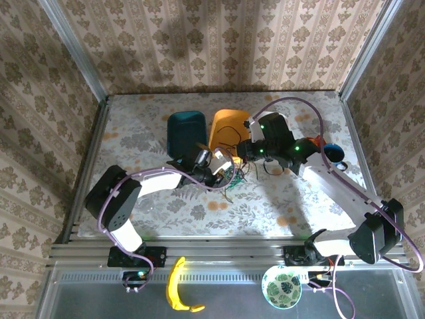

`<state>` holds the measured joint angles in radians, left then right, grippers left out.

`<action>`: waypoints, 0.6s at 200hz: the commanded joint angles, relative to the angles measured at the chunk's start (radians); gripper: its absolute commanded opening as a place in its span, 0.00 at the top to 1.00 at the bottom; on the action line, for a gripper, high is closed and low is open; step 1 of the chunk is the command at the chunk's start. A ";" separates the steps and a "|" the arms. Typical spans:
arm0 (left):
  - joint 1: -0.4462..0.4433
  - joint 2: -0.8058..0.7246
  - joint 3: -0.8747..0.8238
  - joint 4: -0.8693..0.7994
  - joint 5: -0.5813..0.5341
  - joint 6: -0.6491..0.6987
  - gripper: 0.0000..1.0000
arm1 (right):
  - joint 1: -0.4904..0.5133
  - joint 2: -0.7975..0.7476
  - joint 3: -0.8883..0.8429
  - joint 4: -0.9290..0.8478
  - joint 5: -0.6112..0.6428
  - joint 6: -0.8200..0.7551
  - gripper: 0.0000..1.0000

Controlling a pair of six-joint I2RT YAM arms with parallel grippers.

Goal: Untangle the cables

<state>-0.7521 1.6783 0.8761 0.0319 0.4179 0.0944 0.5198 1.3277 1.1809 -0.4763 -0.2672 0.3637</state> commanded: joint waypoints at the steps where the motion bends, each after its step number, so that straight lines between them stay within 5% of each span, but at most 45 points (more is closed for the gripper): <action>1: 0.000 0.038 0.025 0.033 -0.050 0.005 0.90 | -0.023 -0.046 -0.021 0.018 0.008 0.026 1.00; 10: 0.002 0.046 0.020 0.044 -0.058 -0.004 1.00 | -0.032 -0.062 -0.025 0.016 0.024 0.032 1.00; 50: 0.018 0.018 -0.037 0.098 -0.086 -0.056 1.00 | -0.109 -0.166 -0.056 0.006 0.227 0.108 1.00; 84: 0.047 -0.043 -0.102 0.126 -0.087 -0.103 1.00 | -0.268 -0.291 -0.127 -0.053 0.485 0.268 1.00; 120: 0.071 -0.101 -0.153 0.104 -0.098 -0.127 1.00 | -0.410 -0.397 -0.183 -0.158 0.613 0.364 1.00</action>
<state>-0.7029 1.6169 0.7647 0.1722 0.3500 0.0109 0.1707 0.9970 1.0168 -0.5663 0.1532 0.6170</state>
